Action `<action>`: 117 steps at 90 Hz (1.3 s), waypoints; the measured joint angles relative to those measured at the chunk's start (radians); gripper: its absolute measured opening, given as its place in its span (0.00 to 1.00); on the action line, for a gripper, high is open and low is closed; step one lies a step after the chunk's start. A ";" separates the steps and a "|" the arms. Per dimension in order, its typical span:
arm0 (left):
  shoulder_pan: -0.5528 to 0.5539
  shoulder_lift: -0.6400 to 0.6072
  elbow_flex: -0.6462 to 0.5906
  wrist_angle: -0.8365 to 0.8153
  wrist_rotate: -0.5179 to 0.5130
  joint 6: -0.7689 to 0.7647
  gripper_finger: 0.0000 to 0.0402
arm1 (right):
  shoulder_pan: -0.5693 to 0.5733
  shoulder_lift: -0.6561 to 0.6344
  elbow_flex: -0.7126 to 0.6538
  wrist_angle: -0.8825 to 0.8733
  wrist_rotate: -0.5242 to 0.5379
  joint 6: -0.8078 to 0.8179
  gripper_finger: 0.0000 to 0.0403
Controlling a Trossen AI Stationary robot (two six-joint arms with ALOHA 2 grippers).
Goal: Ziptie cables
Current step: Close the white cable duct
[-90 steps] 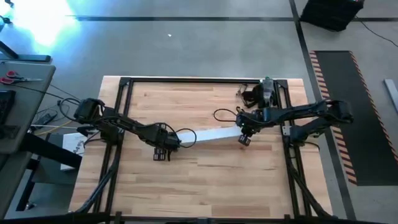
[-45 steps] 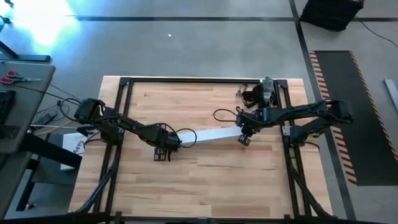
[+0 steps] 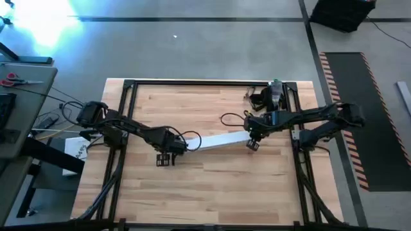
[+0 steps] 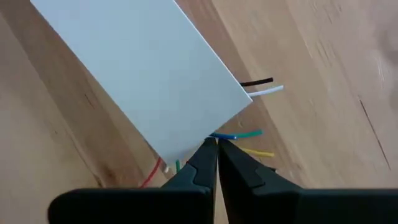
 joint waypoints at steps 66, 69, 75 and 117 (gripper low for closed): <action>0.000 -0.051 0.000 0.078 0.066 -0.048 0.62 | 0.000 0.000 -0.002 0.010 0.000 -0.006 0.00; 0.001 -0.056 0.000 0.084 0.082 -0.061 0.62 | 0.000 0.000 -0.002 0.014 0.000 -0.006 0.00; 0.005 -0.061 0.000 0.099 0.093 -0.073 0.62 | 0.000 0.000 -0.002 0.023 0.000 -0.011 0.00; 0.008 -0.055 -0.043 0.125 0.093 -0.073 0.58 | -0.001 0.000 -0.002 0.041 -0.026 -0.024 0.00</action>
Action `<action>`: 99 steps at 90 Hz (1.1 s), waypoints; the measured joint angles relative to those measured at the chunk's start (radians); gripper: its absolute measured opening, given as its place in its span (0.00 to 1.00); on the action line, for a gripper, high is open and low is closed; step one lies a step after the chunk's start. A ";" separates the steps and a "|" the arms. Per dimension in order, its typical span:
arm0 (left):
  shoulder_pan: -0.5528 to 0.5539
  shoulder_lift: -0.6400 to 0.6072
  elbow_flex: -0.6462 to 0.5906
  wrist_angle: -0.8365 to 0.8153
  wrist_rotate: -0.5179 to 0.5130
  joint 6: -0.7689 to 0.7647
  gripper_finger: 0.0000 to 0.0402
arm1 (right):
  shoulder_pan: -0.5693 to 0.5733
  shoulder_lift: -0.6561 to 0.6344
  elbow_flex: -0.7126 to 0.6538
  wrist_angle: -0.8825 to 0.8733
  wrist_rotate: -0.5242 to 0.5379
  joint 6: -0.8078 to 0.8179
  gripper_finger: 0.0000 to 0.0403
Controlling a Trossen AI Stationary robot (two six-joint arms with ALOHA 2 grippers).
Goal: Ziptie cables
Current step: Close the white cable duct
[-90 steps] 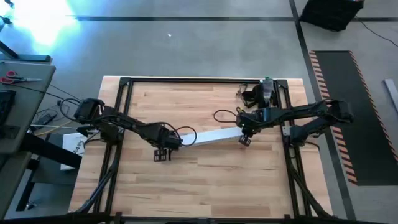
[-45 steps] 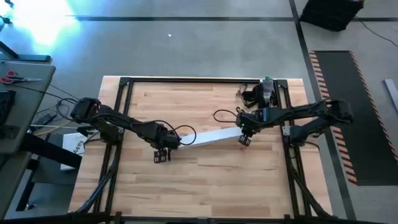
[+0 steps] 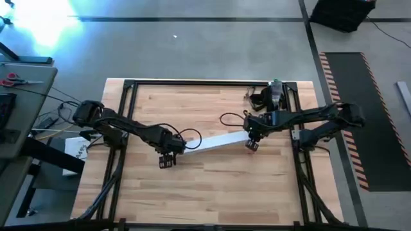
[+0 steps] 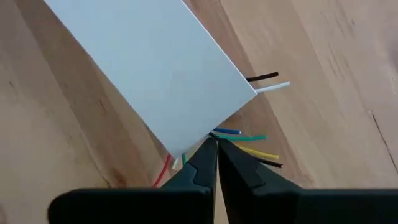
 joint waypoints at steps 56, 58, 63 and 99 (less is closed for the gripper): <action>-0.001 0.000 -0.002 -0.025 -0.022 0.034 0.44 | -0.001 0.010 -0.004 0.102 0.006 -0.026 0.00; -0.001 0.000 -0.002 -0.026 -0.023 0.037 0.44 | -0.001 0.012 -0.005 0.107 0.006 -0.027 0.00; -0.001 0.000 -0.002 -0.030 -0.024 0.037 0.44 | -0.001 0.020 -0.005 0.122 0.006 -0.031 0.00; -0.002 0.002 0.003 0.004 -0.061 0.058 0.43 | 0.028 0.016 0.003 0.009 0.040 -0.036 0.00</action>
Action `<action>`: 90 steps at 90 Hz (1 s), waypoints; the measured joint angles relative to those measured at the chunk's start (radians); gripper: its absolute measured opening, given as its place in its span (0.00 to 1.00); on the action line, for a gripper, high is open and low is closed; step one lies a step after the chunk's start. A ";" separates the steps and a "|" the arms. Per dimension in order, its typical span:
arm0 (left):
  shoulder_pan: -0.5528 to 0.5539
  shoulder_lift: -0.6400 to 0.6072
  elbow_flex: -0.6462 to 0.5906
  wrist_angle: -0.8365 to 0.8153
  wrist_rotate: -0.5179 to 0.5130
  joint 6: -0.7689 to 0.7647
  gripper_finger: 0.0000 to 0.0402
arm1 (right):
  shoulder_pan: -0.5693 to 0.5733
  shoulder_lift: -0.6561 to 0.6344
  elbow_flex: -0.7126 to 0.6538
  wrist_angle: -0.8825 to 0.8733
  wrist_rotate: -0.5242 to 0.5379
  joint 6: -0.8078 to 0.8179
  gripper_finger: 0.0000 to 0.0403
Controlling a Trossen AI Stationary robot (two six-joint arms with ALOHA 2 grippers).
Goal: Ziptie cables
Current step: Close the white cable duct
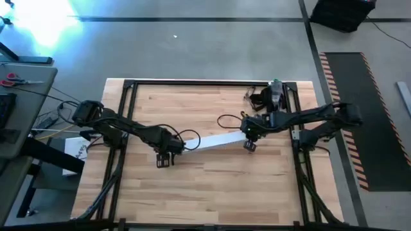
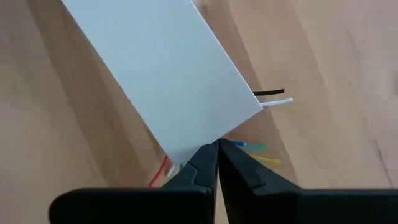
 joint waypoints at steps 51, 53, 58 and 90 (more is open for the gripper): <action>-0.002 0.000 0.001 0.063 -0.030 0.026 0.43 | -0.002 -0.086 -0.002 -0.134 -0.006 0.062 0.00; -0.002 0.000 0.001 0.073 -0.030 0.031 0.43 | -0.002 -0.081 -0.002 -0.124 -0.006 0.062 0.00; -0.002 0.000 0.000 0.086 -0.030 0.034 0.43 | -0.002 -0.067 -0.003 -0.113 -0.003 0.062 0.00; -0.002 0.000 -0.003 0.128 -0.056 0.042 0.41 | 0.011 -0.076 0.012 -0.129 0.008 0.051 0.00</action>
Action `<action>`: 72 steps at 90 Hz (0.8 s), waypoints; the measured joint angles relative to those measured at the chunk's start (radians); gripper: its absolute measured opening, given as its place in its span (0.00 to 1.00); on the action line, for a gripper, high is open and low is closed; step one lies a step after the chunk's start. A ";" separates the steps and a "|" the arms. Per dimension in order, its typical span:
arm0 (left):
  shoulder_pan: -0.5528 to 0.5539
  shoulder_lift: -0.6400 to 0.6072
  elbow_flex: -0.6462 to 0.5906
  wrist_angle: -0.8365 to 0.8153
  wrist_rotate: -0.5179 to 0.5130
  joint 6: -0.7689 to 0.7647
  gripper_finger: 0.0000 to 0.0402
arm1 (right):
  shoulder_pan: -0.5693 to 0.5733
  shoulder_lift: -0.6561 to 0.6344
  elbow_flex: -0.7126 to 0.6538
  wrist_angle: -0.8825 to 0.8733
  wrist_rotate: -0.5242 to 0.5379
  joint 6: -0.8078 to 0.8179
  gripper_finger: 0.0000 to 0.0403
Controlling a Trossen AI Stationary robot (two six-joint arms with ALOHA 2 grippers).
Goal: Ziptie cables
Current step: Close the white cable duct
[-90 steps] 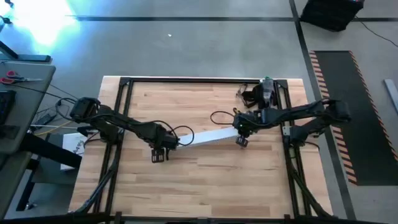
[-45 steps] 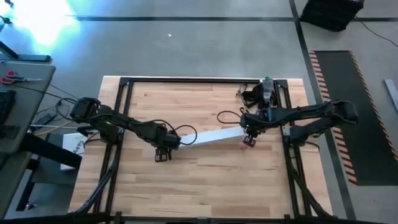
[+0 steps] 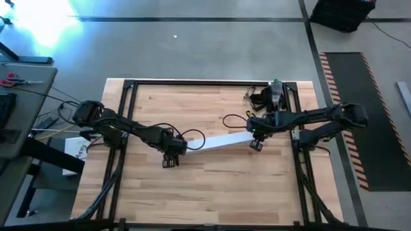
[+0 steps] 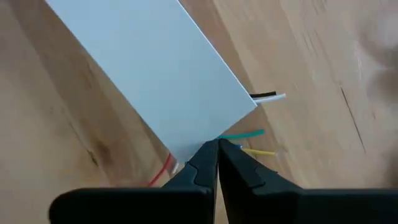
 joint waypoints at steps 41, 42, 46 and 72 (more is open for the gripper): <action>0.004 -0.002 0.005 -0.050 -0.008 -0.004 0.55 | 0.001 -0.003 0.013 -0.057 0.015 0.015 0.00; 0.004 -0.002 0.005 -0.054 -0.004 -0.006 0.56 | 0.001 -0.003 0.013 -0.058 0.015 0.015 0.00; 0.004 -0.002 0.005 -0.070 0.012 -0.020 0.59 | 0.001 -0.003 0.013 -0.059 0.014 0.015 0.00; -0.005 -0.002 0.004 -0.107 0.029 -0.063 0.63 | 0.000 -0.004 -0.006 -0.047 0.014 0.012 0.00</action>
